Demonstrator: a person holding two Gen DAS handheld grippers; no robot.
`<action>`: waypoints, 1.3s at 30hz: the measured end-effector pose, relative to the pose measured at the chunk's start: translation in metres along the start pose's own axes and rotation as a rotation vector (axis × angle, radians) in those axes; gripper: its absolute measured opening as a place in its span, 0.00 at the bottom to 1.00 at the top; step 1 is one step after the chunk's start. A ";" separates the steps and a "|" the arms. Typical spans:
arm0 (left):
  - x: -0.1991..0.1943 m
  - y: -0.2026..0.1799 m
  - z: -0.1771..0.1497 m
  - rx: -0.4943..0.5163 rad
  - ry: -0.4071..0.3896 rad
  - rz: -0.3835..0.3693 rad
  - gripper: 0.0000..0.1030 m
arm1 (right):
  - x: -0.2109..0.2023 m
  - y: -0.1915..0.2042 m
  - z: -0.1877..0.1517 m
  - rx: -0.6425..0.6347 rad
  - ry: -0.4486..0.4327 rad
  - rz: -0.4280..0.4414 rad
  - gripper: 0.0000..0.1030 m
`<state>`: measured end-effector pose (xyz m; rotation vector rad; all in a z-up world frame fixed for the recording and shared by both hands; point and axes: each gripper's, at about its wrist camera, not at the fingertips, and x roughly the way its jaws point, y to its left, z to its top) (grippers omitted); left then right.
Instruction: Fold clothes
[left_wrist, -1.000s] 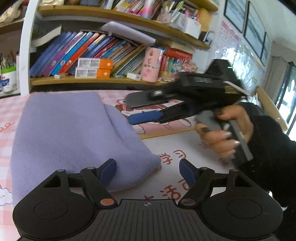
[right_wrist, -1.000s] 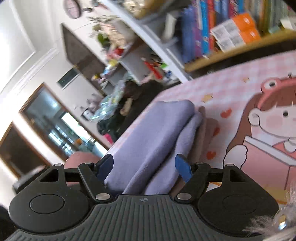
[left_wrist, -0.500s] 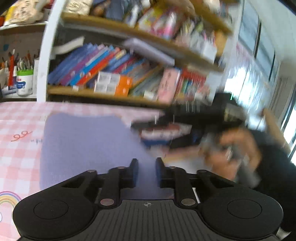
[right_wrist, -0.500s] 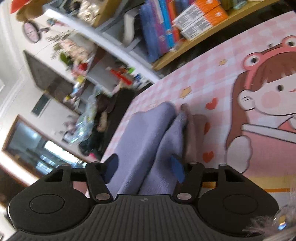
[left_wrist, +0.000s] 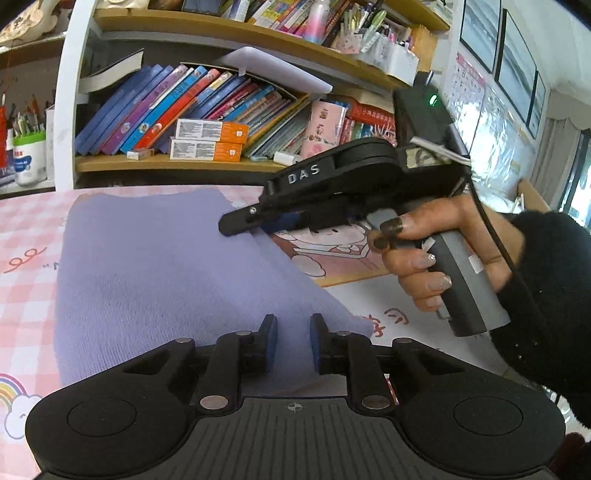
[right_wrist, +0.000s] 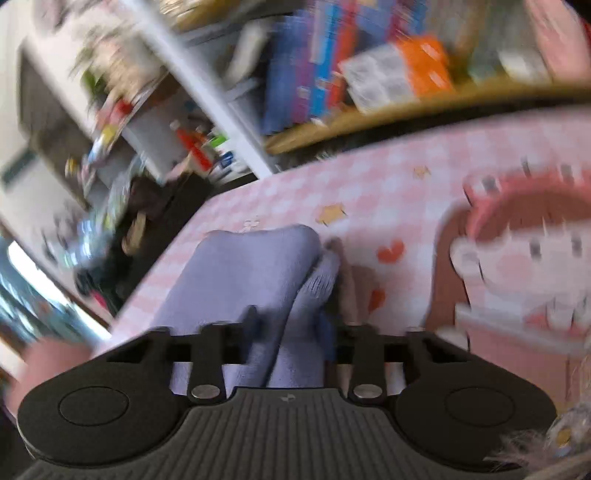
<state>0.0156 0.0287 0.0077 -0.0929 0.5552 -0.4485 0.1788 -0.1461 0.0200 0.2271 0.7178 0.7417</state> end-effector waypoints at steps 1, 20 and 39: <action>0.000 0.001 0.001 0.002 0.001 0.001 0.20 | -0.005 0.013 -0.002 -0.097 -0.033 -0.005 0.17; -0.055 0.096 0.016 -0.315 -0.156 0.094 0.69 | -0.018 -0.019 -0.009 0.120 0.064 0.009 0.75; -0.003 0.098 -0.001 -0.454 -0.048 0.003 0.44 | -0.052 0.008 -0.039 -0.028 0.052 -0.054 0.28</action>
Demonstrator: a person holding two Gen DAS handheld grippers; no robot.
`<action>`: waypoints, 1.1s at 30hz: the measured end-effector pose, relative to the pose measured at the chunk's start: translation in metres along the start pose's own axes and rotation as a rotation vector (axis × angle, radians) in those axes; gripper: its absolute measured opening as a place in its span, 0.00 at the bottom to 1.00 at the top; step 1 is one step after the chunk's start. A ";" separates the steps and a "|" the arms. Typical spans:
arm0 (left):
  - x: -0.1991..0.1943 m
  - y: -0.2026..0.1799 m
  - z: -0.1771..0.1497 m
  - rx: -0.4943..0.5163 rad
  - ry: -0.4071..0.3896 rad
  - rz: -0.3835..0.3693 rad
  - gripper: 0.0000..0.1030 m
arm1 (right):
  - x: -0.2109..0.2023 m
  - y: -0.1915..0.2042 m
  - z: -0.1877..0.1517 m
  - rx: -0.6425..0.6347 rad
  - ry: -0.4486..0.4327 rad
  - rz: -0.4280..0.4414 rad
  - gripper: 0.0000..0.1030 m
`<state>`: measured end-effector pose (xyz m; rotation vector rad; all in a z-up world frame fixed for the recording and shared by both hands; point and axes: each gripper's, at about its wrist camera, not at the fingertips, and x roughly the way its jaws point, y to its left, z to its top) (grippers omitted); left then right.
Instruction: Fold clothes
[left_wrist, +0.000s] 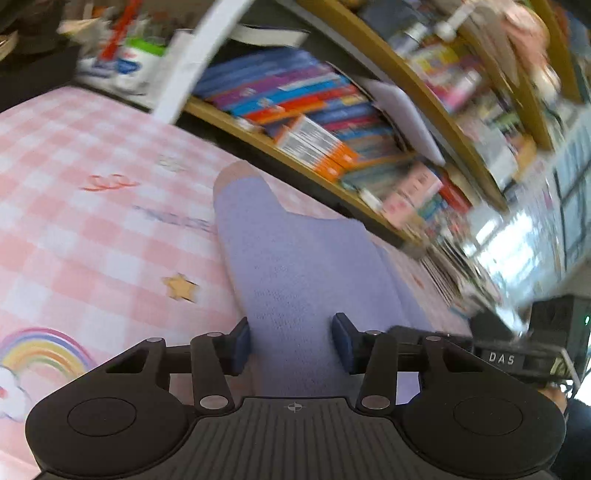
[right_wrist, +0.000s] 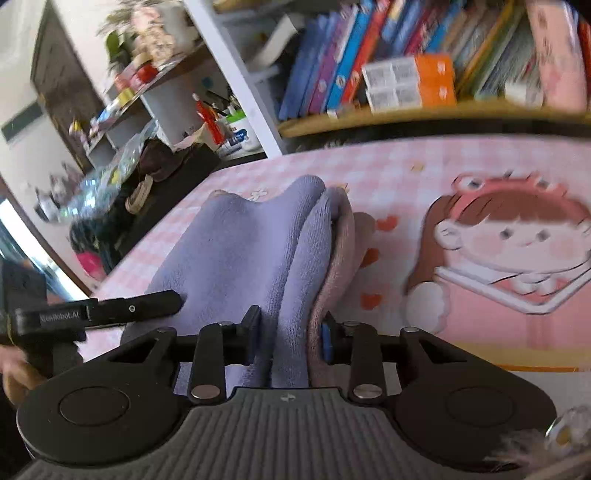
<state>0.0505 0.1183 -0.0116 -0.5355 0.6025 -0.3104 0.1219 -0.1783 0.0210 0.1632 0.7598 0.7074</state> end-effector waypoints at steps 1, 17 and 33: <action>0.001 -0.007 -0.003 0.013 0.012 -0.012 0.44 | -0.008 -0.003 -0.004 0.001 0.003 -0.011 0.28; 0.021 -0.009 -0.019 -0.102 0.150 -0.099 0.60 | -0.049 -0.058 -0.041 0.315 0.060 0.047 0.49; 0.014 -0.030 0.008 -0.018 0.061 -0.130 0.42 | -0.052 -0.040 -0.015 0.198 -0.073 0.075 0.29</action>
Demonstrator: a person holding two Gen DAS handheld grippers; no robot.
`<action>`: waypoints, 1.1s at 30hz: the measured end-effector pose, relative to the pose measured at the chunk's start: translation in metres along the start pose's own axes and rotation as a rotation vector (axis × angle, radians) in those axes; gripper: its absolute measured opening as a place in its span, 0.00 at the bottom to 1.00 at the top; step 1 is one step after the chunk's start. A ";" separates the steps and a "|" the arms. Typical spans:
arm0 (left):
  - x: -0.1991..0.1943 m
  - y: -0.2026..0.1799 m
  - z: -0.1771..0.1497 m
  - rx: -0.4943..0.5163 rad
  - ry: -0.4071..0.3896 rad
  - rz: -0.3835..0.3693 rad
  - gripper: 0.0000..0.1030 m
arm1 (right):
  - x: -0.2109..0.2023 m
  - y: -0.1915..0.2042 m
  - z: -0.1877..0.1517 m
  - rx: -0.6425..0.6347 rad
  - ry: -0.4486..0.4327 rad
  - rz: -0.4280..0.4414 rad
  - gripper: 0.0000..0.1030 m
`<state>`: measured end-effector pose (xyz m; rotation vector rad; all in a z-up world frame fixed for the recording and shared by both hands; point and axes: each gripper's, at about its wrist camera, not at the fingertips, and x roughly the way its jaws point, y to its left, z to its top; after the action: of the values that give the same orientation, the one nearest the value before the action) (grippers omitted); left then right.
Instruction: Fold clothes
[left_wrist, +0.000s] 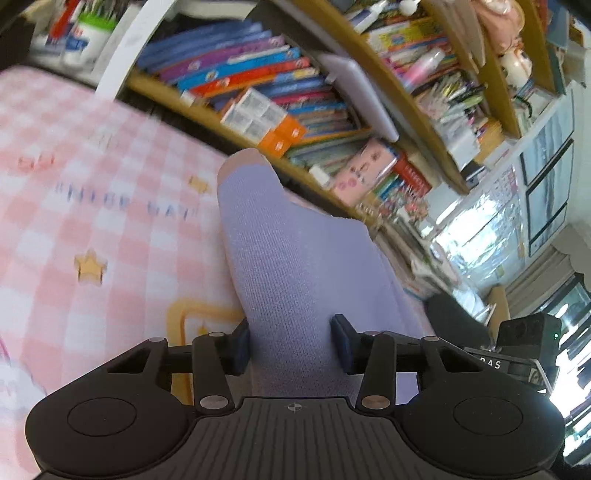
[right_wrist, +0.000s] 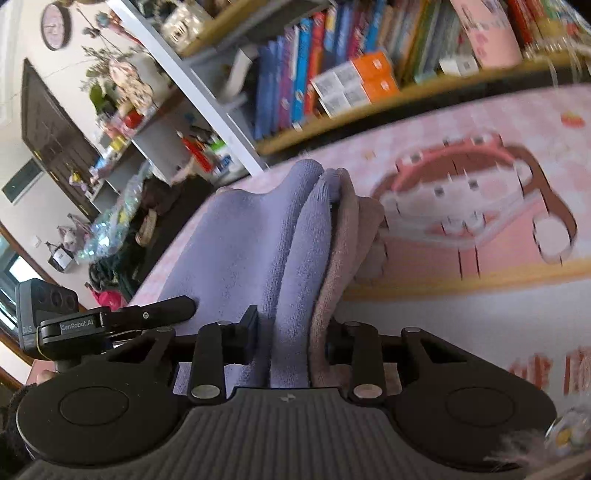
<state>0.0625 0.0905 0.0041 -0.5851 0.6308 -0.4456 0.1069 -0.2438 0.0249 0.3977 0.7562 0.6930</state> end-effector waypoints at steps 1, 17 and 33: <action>0.001 -0.001 0.007 0.010 -0.006 0.003 0.42 | 0.003 0.002 0.007 -0.011 -0.010 -0.001 0.29; 0.079 0.035 0.124 0.031 -0.066 0.058 0.42 | 0.098 -0.015 0.123 -0.085 -0.068 -0.063 0.29; 0.154 0.082 0.165 -0.018 -0.061 0.071 0.42 | 0.166 -0.079 0.167 0.001 -0.061 -0.066 0.29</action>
<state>0.2997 0.1279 -0.0033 -0.5892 0.5964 -0.3549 0.3506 -0.1982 0.0119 0.3916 0.7092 0.6160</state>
